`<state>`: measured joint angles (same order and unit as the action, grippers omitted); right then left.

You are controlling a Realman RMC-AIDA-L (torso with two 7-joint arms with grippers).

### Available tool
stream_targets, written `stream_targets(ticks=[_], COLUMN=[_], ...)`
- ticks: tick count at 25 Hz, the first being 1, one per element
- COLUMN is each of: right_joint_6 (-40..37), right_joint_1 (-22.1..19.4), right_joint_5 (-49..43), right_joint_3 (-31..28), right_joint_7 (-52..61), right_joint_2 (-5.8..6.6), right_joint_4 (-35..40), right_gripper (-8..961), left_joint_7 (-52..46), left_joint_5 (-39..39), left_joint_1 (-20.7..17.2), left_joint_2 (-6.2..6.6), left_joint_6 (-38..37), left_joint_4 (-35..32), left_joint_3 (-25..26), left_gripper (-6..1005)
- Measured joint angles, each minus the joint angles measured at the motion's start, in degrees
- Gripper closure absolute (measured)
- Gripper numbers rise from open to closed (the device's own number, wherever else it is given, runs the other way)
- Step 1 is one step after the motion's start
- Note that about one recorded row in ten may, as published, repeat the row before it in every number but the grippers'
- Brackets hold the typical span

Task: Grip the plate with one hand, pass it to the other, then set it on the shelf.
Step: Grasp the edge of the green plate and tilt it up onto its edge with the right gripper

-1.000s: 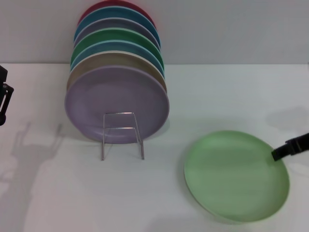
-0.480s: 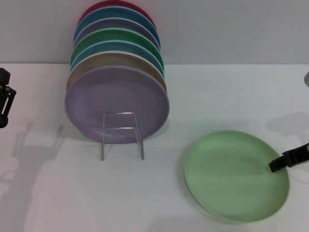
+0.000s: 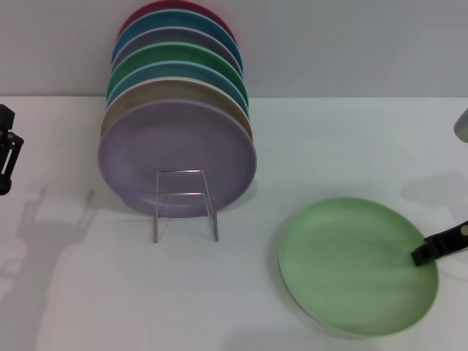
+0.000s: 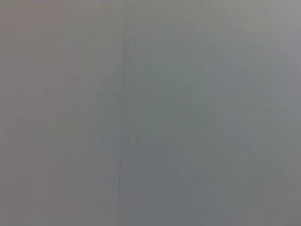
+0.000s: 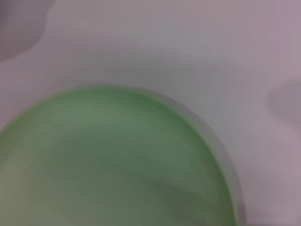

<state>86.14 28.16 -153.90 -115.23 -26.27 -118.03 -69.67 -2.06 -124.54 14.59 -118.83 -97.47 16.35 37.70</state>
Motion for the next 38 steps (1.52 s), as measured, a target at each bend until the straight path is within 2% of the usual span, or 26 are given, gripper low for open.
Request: stream_targets(ticks=[7,12,17,30,38], right_joint_6=[-0.1,-0.5,-0.5,-3.7,-5.1], right_joint_1=[0.2,0.2,0.2,-2.0,-5.7], right_joint_5=[0.0,0.0,0.0,0.2,0.8], right_joint_3=[0.0,0.2,0.5,0.0,0.6], right_joint_7=[-0.7,-0.8,-1.4,-3.4,-4.2], right_joint_2=[-0.13,-0.11,-0.18,-0.64,-0.91], right_joint_4=[0.2,0.2,-0.2,-3.6,-12.9], right_gripper=[728,770,861,918,924], left_joint_7=[0.0,0.0,0.0,0.0,0.2], left_joint_5=[0.0,0.0,0.0,0.0,0.1], left_joint_1=[-0.2,-0.2,-0.2,0.0,0.0], left_joint_2=[0.0,0.01,0.0,0.06,0.09], left_joint_6=[0.1,-0.1,-0.1,-0.1,-0.3], left_joint_4=[0.0,0.0,0.0,0.0,0.0], left_joint_3=[-0.1,-0.1,-0.1,-0.1,0.0], left_gripper=[185,186,186,186,185])
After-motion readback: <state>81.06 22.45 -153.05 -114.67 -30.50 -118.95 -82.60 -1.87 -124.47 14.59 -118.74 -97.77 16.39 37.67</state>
